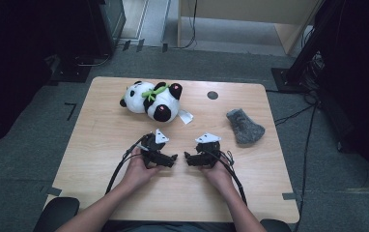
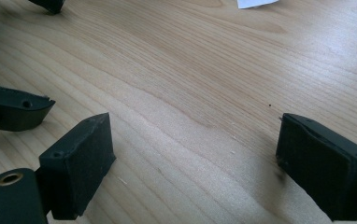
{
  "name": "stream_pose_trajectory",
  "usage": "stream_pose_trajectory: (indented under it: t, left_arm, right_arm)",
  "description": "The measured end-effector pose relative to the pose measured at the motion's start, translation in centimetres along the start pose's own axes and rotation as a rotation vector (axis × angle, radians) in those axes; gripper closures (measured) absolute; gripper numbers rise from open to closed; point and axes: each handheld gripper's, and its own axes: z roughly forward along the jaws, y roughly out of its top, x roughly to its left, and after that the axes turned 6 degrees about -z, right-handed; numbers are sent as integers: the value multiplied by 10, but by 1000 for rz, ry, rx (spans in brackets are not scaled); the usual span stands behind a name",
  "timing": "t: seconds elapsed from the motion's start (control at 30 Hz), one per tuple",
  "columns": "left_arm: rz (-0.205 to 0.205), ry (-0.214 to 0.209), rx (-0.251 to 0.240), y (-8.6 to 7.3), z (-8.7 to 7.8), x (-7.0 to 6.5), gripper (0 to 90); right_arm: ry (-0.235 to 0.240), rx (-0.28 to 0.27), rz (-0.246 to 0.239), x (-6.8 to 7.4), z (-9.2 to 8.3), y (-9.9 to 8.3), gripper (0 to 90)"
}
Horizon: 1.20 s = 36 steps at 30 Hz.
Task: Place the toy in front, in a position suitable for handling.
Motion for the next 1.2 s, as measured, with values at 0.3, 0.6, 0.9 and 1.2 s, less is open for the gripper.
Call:
stream_pose_trajectory:
  t: [0.3, 0.6, 0.9, 1.2]
  left_arm:
    - [25, -25, 15, 1, -2, 5, 4]
    - [-14, -114, 0, 6, -11, 18, 145]
    - [-19, -138, -52, 14, -29, 27, 306]
    - [-12, -141, -36, 20, -37, 34, 303]
  right_arm:
    - [-2, 8, 5, 0, 0, 1, 114]
    - [45, 12, 63, -5, -6, 7, 176]
    - [105, 25, 81, -17, -19, 18, 220]
    - [68, -24, 55, -32, -38, 20, 237]
